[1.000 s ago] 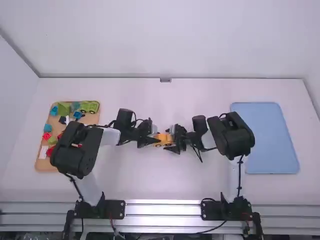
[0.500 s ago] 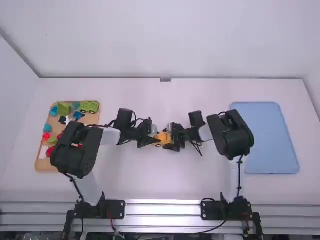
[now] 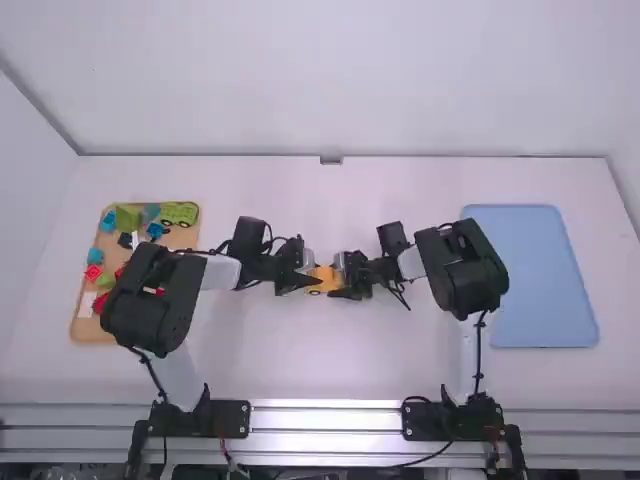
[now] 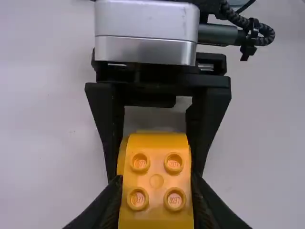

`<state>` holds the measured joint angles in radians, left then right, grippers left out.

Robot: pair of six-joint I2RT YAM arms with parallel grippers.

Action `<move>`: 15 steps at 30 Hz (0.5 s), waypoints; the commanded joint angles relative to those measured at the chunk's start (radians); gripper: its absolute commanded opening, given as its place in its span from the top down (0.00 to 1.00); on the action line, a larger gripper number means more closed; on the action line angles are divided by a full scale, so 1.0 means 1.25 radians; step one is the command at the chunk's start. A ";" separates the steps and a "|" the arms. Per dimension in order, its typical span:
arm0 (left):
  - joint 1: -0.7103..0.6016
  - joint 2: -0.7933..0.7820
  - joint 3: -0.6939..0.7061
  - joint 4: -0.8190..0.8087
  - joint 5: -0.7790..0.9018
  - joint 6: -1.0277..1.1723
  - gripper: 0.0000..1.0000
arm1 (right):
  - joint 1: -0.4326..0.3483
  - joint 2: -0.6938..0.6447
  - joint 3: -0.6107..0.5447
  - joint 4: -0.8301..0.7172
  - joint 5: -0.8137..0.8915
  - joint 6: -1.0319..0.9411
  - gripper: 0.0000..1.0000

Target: Assemble lego blocks to make yellow taxi

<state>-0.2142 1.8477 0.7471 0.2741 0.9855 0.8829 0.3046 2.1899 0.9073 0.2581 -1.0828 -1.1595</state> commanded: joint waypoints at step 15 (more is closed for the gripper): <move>-0.029 0.005 0.009 -0.012 -0.030 0.022 0.98 | -0.001 0.012 -0.009 -0.026 -0.013 -0.015 0.39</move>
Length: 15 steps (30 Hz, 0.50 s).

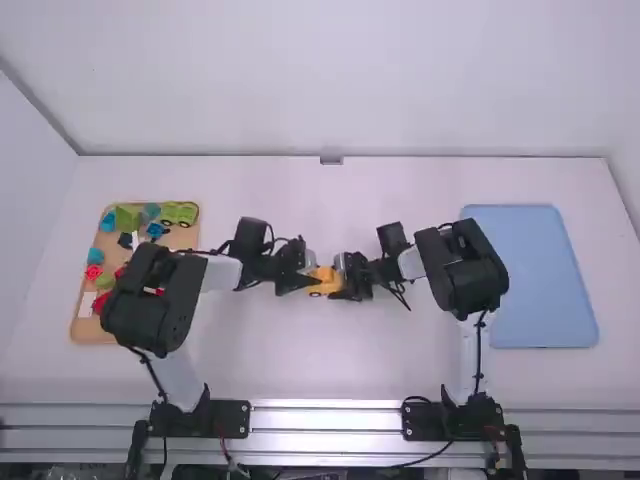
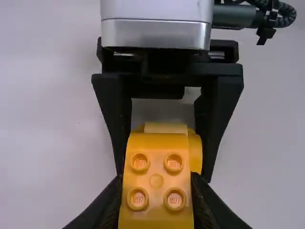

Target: Assemble lego blocks to make yellow taxi

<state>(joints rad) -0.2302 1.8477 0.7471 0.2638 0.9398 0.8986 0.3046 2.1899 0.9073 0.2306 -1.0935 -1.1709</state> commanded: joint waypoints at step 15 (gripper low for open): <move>-0.033 0.005 0.009 -0.017 -0.056 0.011 0.98 | 0.009 0.012 -0.009 -0.007 -0.005 -0.006 0.39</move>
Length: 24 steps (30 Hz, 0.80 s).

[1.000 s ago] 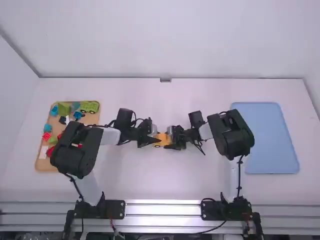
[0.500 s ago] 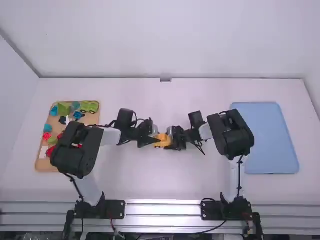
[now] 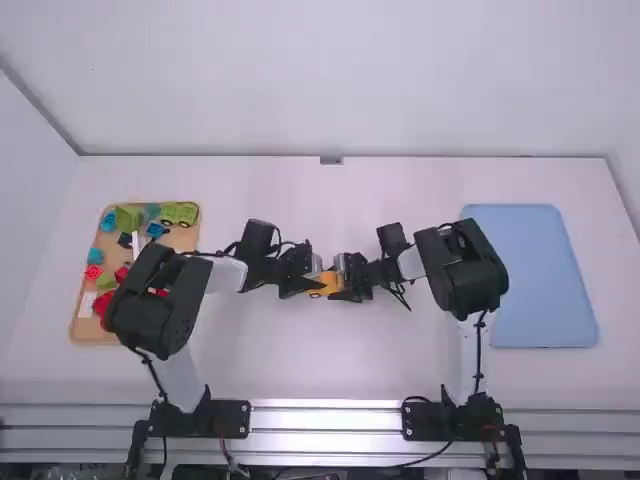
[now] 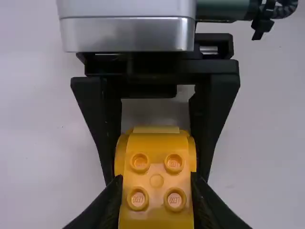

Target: Assemble lego blocks to make yellow taxi

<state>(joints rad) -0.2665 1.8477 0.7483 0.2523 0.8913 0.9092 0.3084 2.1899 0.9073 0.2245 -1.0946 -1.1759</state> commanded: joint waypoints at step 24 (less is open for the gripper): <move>-0.024 0.067 0.031 -0.034 -0.016 0.006 0.98 | 0.005 0.012 -0.009 -0.001 -0.007 -0.002 0.39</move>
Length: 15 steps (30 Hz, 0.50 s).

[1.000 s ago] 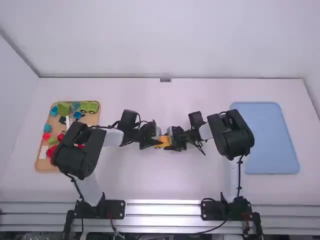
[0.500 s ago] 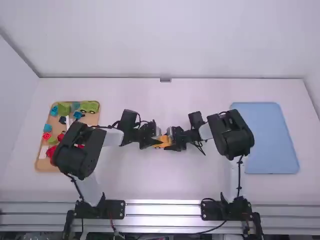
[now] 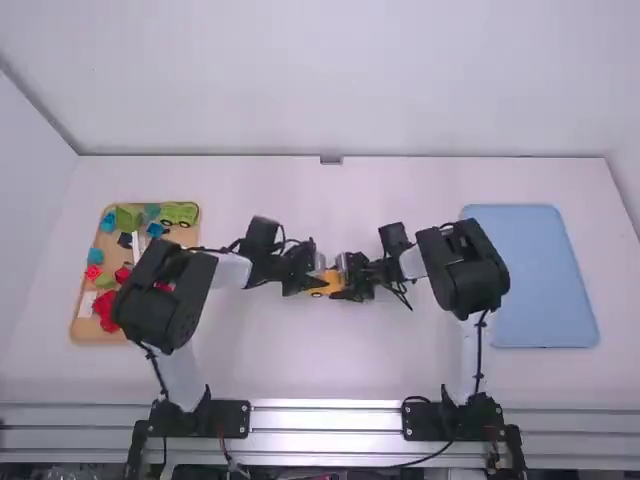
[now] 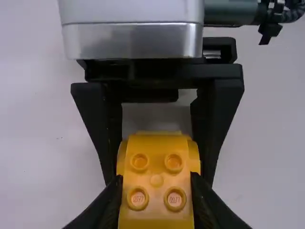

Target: Assemble lego blocks to make yellow taxi

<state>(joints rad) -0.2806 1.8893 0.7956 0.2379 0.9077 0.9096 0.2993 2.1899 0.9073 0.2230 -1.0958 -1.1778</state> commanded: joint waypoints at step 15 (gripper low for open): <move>-0.005 -0.025 -0.003 -0.143 -0.111 -0.001 0.98 | 0.012 0.012 -0.009 0.001 -0.003 -0.001 0.38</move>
<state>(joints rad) -0.2909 1.8626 0.8291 0.0929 0.8639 0.9150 0.3115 2.1899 0.9043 0.2245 -1.0988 -1.1790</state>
